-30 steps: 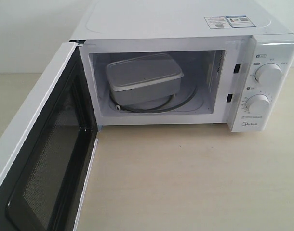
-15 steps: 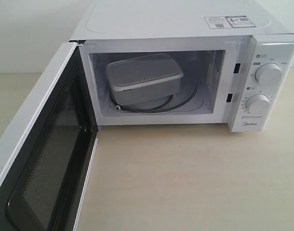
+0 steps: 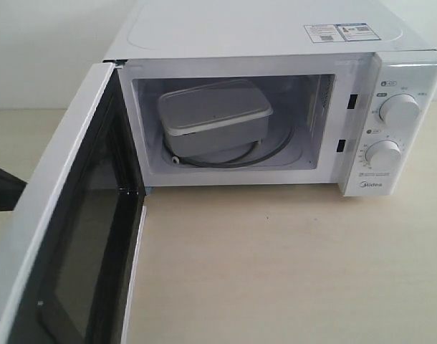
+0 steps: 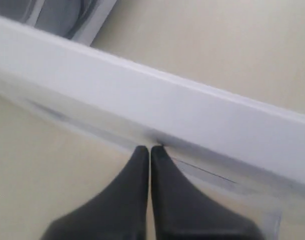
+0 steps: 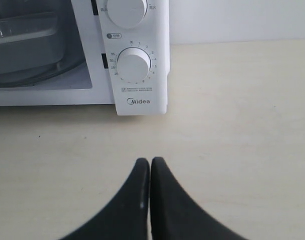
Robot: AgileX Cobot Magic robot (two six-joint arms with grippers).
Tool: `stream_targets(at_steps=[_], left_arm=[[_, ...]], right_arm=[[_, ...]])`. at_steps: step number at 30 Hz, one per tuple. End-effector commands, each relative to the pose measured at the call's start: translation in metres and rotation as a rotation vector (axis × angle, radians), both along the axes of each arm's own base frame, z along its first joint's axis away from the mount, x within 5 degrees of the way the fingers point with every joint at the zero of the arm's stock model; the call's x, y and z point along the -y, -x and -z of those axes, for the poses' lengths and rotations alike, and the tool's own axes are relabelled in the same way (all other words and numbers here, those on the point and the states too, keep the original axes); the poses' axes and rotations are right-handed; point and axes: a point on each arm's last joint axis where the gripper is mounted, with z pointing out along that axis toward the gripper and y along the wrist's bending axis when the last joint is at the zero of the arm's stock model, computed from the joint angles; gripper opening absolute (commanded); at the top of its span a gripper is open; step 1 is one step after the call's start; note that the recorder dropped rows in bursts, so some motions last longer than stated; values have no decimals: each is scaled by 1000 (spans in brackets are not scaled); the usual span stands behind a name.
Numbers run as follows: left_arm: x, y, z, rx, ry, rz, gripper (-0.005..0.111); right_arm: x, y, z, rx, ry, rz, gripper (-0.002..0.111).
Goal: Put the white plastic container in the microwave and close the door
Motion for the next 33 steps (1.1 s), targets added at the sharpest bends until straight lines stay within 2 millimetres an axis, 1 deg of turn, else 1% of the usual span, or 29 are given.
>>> stream_targets(at_steps=[1, 2, 4, 7, 9, 11, 14, 17, 19, 22, 26, 33], left_arm=[[18, -4, -2, 6, 93, 119, 4], [21, -7, 0, -2, 103, 124, 4], [29, -19, 5, 5, 126, 112, 4], [46, -44, 13, 96, 145, 85, 4], [53, -54, 17, 129, 165, 77, 4], [62, -61, 20, 155, 165, 104, 4], [78, -72, 27, 156, 145, 158, 4], [93, -86, 35, 149, 146, 146, 4], [101, -98, 36, 183, 131, 114, 4], [107, -113, 33, 241, 119, 71, 4], [111, -121, 28, 239, 163, 32, 4], [112, -119, 24, 231, 196, 28, 4]], right_arm=[[0, 0, -1, 8, 6, 3, 0], [0, 0, -1, 8, 6, 3, 0], [0, 0, -1, 8, 6, 3, 0], [0, 0, -1, 8, 8, 2, 0], [0, 0, -1, 8, 8, 2, 0], [0, 0, -1, 8, 8, 2, 0], [0, 0, -1, 8, 8, 2, 0], [0, 0, -1, 8, 8, 2, 0], [0, 0, -1, 8, 8, 2, 0], [0, 0, -1, 8, 6, 2, 0], [0, 0, -1, 8, 6, 2, 0], [0, 0, -1, 8, 6, 2, 0]])
